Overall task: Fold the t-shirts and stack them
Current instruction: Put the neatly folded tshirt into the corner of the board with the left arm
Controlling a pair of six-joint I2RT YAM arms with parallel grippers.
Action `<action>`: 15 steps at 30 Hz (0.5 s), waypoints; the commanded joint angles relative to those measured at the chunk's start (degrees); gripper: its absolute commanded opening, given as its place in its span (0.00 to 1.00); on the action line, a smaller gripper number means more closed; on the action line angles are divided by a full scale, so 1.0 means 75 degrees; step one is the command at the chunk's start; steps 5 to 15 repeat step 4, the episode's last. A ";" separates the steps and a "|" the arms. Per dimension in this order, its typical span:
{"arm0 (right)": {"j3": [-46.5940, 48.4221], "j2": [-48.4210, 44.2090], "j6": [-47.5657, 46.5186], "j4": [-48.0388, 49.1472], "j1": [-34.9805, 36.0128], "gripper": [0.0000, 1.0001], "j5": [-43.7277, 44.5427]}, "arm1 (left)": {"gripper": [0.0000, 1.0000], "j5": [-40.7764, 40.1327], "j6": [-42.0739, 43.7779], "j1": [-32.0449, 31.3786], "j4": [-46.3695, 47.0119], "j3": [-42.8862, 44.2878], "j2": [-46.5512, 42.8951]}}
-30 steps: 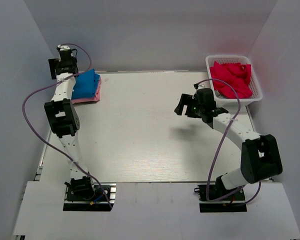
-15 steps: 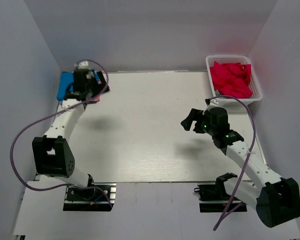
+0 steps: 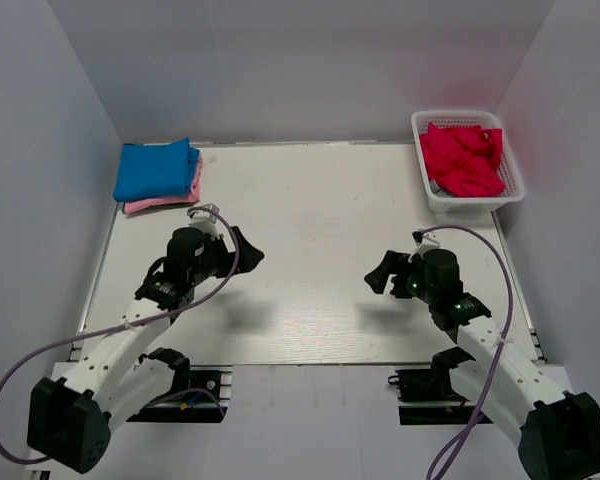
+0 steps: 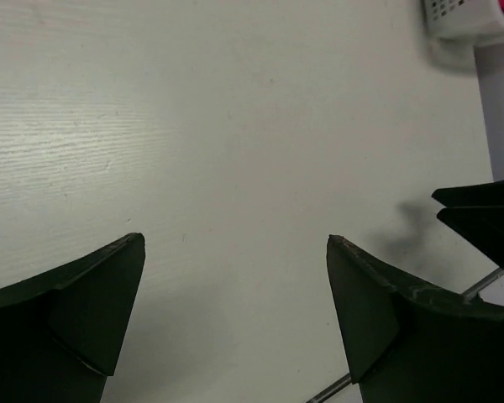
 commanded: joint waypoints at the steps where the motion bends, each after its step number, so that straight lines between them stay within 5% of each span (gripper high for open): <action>1: -0.0134 -0.0134 0.0050 0.0652 0.0004 0.90 -0.0188 | 0.99 -0.0590 -0.0089 -0.0122 -0.0117 0.0012 -0.0286; 15: -0.0075 -0.0157 0.0003 0.0620 0.0004 0.90 -0.0259 | 0.99 -0.0592 -0.0089 -0.0192 -0.0446 0.0118 -0.0216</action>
